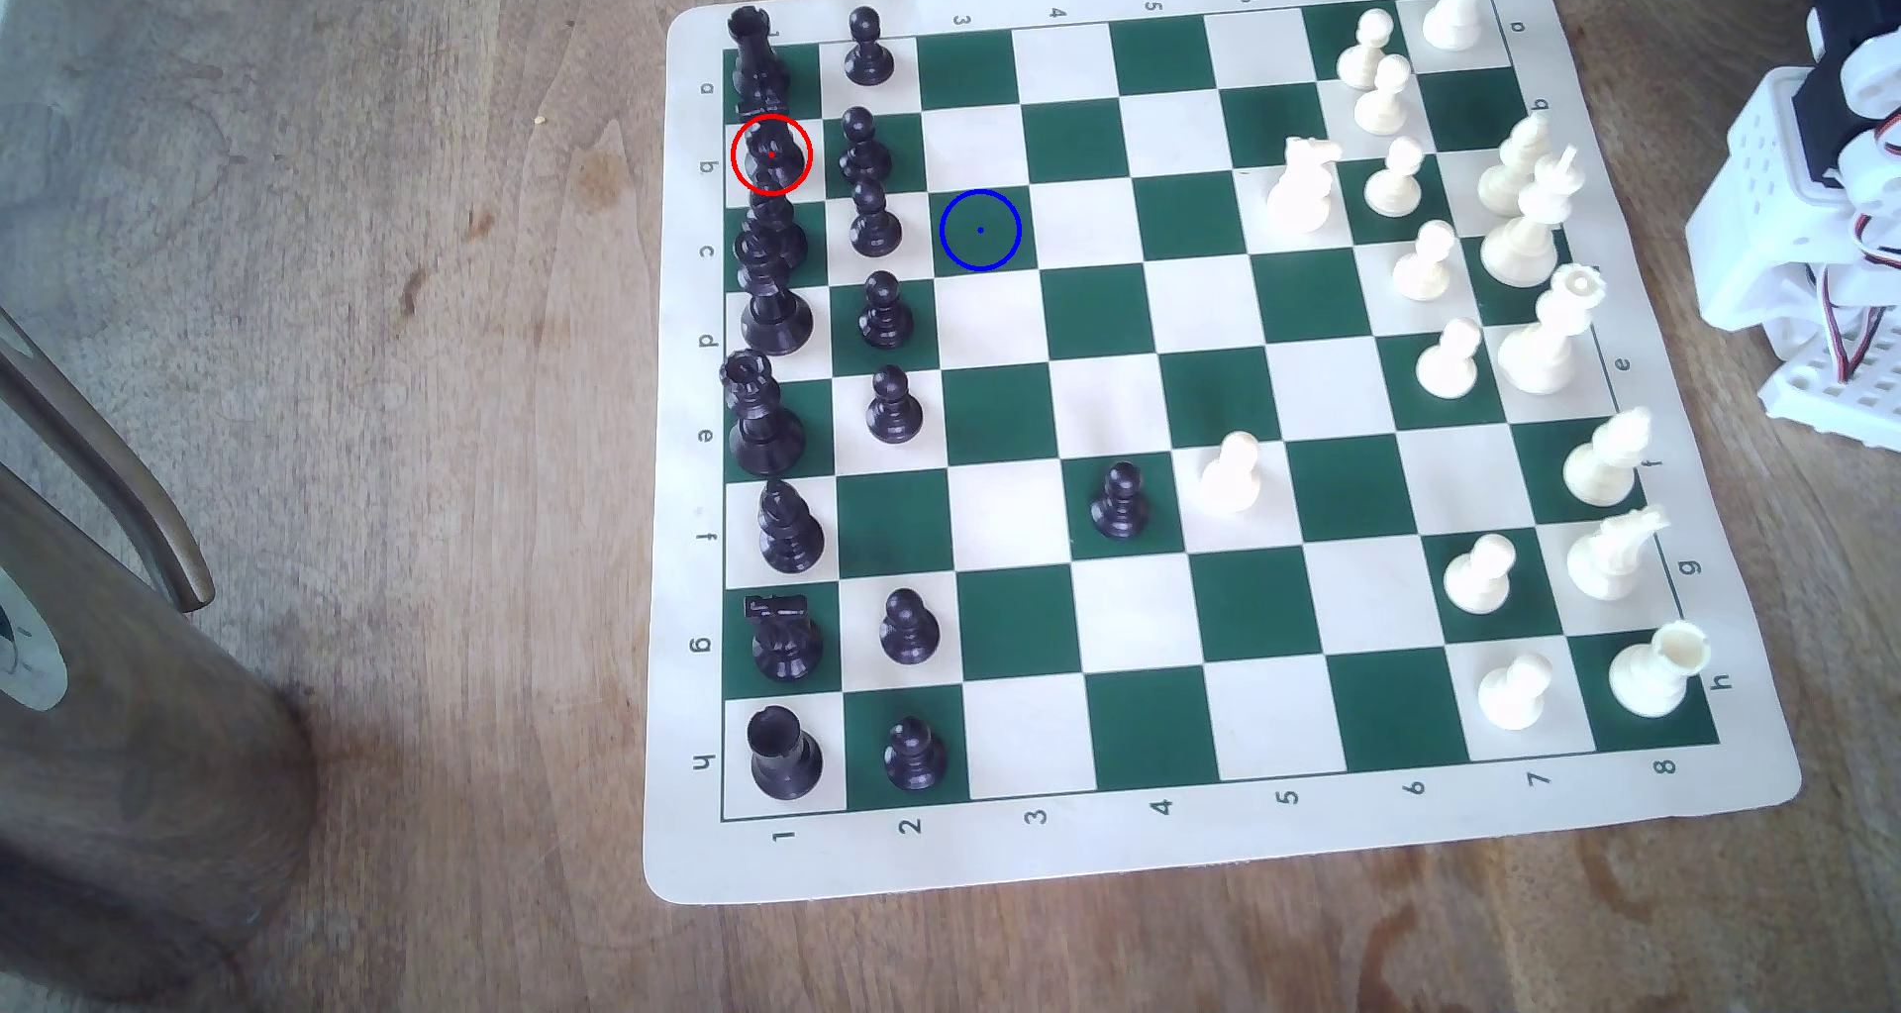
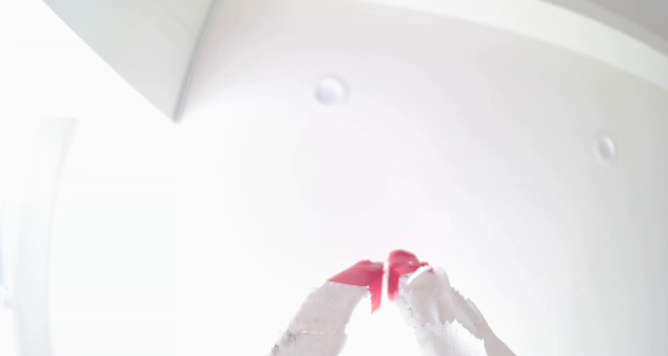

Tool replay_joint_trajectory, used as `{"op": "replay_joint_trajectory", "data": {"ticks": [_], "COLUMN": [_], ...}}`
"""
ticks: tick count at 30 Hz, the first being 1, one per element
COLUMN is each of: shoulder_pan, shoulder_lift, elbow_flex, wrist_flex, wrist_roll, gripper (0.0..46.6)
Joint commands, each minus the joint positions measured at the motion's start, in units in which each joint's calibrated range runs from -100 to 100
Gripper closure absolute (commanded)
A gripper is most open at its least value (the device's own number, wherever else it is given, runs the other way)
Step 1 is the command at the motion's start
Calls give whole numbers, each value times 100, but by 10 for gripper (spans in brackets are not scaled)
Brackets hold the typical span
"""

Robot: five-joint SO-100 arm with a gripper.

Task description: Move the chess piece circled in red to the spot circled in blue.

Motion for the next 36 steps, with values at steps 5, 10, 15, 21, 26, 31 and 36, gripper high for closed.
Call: {"op": "replay_joint_trajectory", "data": {"ticks": [5, 10, 15, 21, 26, 31, 36], "shoulder_pan": [-24, -24, -24, -259, -274, -134, 179], "shoulder_lift": [-28, -28, -28, -28, -28, 252, 2060], "elbow_flex": [81, 81, 81, 81, 81, 36, -1106], "wrist_flex": [-111, -111, -111, 1429, 4787, 7531, 9283], "wrist_roll": [24, 24, 24, -5, 313, 205, 166], "gripper": [464, 464, 464, 464, 464, 464, 395]}}
